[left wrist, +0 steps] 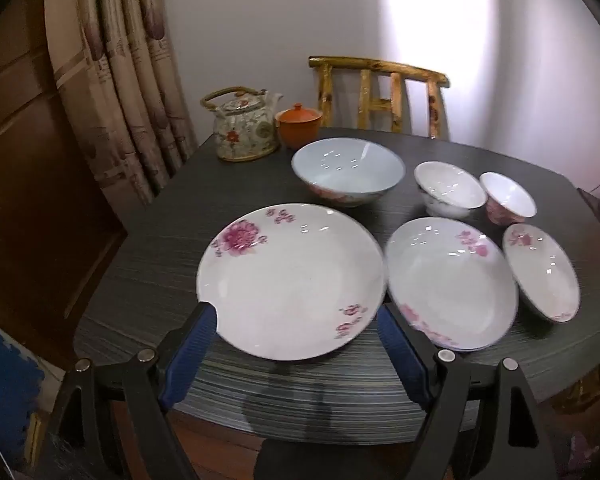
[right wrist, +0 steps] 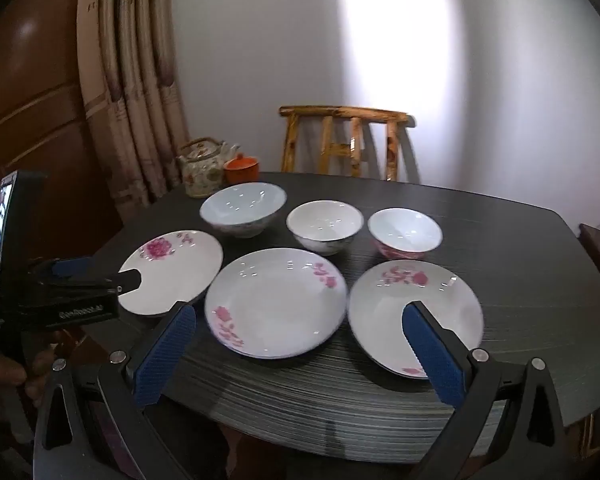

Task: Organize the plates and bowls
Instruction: 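Move both grippers toward the rim of the pink peony plate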

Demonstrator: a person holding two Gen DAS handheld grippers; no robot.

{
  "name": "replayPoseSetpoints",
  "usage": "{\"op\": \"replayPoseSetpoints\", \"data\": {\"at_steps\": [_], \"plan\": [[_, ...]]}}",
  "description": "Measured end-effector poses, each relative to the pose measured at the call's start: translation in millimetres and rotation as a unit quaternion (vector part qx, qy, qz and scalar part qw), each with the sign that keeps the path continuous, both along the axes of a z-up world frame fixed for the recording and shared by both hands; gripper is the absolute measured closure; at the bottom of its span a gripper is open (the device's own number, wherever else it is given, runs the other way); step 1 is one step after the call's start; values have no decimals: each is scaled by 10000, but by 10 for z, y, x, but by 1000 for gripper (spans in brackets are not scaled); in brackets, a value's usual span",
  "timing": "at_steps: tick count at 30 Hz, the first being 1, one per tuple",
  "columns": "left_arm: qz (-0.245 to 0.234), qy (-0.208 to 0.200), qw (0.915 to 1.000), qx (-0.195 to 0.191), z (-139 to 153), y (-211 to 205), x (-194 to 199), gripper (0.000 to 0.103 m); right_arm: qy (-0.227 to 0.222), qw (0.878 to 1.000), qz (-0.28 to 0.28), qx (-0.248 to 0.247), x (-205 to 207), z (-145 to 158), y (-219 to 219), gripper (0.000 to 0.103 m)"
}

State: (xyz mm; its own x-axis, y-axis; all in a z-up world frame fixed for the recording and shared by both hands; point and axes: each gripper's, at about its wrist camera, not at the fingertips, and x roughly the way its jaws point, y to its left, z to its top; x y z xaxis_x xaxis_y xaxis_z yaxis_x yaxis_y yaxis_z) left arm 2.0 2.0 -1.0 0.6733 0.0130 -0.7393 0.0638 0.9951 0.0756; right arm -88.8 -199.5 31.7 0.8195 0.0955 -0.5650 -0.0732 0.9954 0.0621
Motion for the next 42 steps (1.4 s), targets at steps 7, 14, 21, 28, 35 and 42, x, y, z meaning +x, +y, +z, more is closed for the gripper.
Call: {"op": "replayPoseSetpoints", "data": {"at_steps": [7,14,21,28,35,42], "plan": [[227,180,9993,-215,-40,128,101,19,180,9984,491,224,243,102,247,0],[339,516,9978,-261,-179,238,210,19,458,9937,922,439,599,115,417,0],[516,503,9972,-222,-217,349,281,19,655,9855,1497,449,964,114,622,1],[599,637,9955,-376,-338,432,392,19,963,9752,1956,390,1268,-31,813,20],[889,991,9880,-784,-453,679,494,19,1316,9680,2092,431,1584,-217,880,43],[1142,1119,9825,-954,-577,823,609,19,1712,9606,2159,362,1910,-452,961,44]]}}
